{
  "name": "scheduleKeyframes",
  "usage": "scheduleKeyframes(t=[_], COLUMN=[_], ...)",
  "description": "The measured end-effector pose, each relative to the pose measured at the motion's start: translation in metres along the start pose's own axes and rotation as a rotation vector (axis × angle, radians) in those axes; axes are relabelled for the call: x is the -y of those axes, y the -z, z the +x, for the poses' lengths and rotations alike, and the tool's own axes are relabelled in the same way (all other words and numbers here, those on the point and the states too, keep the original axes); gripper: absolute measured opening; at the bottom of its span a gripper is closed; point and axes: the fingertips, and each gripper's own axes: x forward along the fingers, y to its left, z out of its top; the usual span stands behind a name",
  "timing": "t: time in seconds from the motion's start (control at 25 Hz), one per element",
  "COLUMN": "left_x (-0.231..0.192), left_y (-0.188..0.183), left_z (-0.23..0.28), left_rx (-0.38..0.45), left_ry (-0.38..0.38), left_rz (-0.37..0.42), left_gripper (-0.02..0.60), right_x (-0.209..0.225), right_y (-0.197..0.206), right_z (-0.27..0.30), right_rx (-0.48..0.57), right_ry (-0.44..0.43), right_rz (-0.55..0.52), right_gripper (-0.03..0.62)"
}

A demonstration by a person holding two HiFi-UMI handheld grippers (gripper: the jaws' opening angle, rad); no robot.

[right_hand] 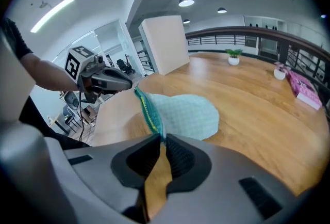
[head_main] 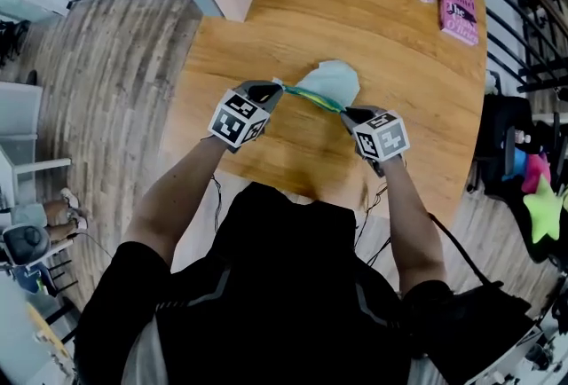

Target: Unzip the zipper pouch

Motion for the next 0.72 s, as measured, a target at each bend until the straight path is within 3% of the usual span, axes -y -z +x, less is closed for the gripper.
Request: scheduleKeyframes(t=[0.32, 0.72], left_x=[0.014, 0.030], left_y=[0.068, 0.101], left_z=[0.013, 0.020], left_rx=[-0.120, -0.171], left_ry=[0.045, 0.071], left_rz=[-0.025, -0.013], left_gripper=[0.031, 0.032], right_x=[-0.026, -0.033], right_y=[0.053, 0.076], right_z=[0.028, 0.036], right_rx=[-0.076, -0.095], right_ry=[-0.035, -0.017], right_rz=[0.083, 0.127], right_gripper=[0.048, 0.052])
